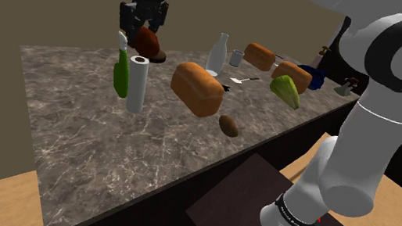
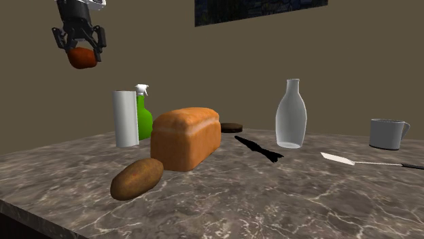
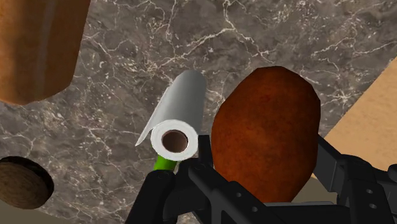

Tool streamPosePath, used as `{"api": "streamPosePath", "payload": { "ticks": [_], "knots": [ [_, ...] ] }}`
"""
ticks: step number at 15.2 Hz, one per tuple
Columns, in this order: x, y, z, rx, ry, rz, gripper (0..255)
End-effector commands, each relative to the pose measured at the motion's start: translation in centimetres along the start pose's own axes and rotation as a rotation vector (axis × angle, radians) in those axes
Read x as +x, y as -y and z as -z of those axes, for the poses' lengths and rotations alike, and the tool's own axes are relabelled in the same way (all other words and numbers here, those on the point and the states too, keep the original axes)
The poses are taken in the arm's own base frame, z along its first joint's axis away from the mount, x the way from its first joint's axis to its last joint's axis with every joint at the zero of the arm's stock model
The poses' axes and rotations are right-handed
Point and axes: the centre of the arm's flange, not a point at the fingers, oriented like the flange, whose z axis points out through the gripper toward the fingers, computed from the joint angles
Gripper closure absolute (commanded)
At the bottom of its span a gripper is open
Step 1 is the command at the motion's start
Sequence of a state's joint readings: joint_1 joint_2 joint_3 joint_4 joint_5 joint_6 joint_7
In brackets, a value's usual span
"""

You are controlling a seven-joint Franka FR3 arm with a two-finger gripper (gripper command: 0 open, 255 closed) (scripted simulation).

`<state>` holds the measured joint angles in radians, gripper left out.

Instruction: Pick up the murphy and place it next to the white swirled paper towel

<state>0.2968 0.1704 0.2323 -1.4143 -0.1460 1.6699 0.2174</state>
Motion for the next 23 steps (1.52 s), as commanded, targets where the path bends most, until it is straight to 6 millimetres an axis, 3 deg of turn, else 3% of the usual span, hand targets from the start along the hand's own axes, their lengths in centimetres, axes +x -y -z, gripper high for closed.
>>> {"api": "streamPosePath", "payload": {
  "ticks": [1, 7, 23],
  "knots": [
    [1.4, 1.9, 0.2, 0.0, 0.0, -0.002, 255],
    [5.9, 7.7, 0.2, 0.0, 0.0, -0.002, 255],
    [5.0, 8.4, -8.1, 0.0, 0.0, -0.002, 255]
  ]
}}
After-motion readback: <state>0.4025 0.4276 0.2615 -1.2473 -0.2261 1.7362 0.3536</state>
